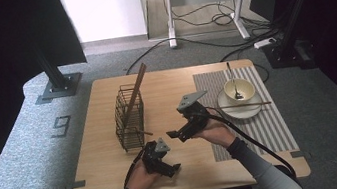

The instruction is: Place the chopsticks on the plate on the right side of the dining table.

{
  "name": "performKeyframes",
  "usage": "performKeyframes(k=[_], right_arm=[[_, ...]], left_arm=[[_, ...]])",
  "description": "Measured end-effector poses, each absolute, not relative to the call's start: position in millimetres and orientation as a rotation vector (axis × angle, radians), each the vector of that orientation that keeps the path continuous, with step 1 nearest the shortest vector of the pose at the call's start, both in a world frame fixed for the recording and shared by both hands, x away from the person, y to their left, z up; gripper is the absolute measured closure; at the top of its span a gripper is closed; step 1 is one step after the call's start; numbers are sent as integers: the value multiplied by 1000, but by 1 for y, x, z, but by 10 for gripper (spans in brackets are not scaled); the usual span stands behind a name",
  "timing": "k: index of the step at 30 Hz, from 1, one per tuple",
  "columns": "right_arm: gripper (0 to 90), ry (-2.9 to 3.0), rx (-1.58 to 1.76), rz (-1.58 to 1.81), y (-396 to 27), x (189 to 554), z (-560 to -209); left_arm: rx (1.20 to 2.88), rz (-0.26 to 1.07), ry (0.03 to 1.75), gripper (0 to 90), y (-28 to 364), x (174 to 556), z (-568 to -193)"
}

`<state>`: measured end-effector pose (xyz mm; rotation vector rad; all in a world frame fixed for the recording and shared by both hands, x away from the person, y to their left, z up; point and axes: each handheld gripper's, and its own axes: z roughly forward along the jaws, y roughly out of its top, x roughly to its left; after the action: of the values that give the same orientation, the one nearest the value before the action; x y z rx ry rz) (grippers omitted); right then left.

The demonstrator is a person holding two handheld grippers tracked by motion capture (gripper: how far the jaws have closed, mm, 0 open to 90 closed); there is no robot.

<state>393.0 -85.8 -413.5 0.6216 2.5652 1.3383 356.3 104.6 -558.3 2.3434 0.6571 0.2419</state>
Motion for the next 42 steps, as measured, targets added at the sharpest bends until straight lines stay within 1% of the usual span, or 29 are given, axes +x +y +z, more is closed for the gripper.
performKeyframes(k=[4,15,18,20,23,25,28,32,36,37,42], right_arm=[[2,2580,592,1356,-74,391,-413],[49,2617,525,1373,-42,385,-413],[79,2621,513,1377,-35,386,-412],[127,2621,513,1405,-32,387,-413],[136,2619,532,1401,-29,390,-414],[160,2615,537,1400,-27,391,-415],[213,2590,534,1384,-27,392,-415],[312,2551,543,1373,-30,393,-411],[444,2525,550,1372,-31,396,-407],[489,2523,555,1373,-31,397,-407],[606,2494,546,1354,-28,401,-410]], left_arm=[[2343,243,658,0,105,356,-558],[2340,239,661,0,104,356,-559],[2339,239,660,0,105,356,-559],[2340,241,662,0,105,356,-558],[2337,238,665,0,104,356,-559],[2339,239,662,0,104,356,-559],[2341,243,658,0,105,356,-558],[2345,241,656,0,105,356,-558],[2335,243,664,0,104,356,-559],[2344,242,657,0,105,356,-558],[2343,241,656,0,105,356,-558]])
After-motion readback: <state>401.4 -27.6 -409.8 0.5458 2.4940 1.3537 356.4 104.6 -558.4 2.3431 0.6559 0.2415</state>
